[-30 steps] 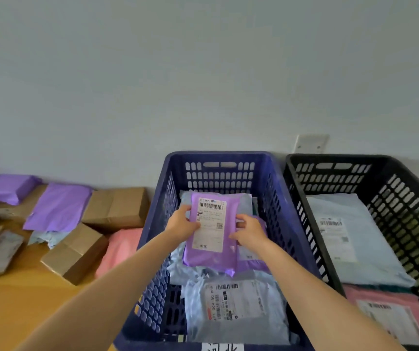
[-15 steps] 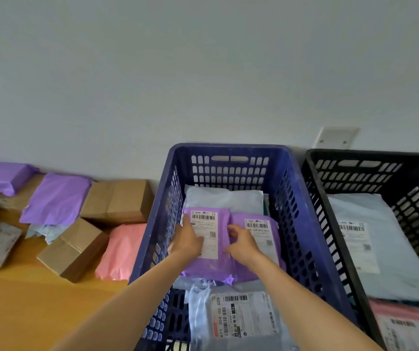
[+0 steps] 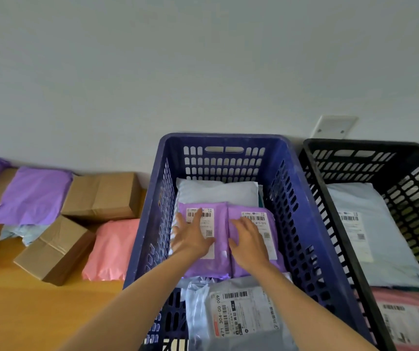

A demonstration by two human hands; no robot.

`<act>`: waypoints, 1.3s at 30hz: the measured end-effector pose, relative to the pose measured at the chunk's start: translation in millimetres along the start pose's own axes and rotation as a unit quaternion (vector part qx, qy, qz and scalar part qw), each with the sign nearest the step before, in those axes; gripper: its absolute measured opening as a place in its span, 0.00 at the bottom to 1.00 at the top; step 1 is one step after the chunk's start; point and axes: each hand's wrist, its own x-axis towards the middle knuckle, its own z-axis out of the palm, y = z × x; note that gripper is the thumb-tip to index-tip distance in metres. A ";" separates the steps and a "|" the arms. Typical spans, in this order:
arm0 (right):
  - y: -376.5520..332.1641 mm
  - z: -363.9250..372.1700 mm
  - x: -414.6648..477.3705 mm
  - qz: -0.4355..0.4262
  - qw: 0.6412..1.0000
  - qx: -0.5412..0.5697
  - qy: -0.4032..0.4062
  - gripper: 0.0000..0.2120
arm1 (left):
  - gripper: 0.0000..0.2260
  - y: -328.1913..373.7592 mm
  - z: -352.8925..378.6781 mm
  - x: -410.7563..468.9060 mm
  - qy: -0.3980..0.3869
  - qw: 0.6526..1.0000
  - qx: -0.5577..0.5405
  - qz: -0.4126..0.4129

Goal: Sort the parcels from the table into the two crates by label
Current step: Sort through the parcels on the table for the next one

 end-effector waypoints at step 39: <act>20.2 -23.5 2.8 0.096 0.987 -0.041 -0.126 0.29 | 0.27 15.5 22.1 12.1 -0.035 0.999 0.002 0.035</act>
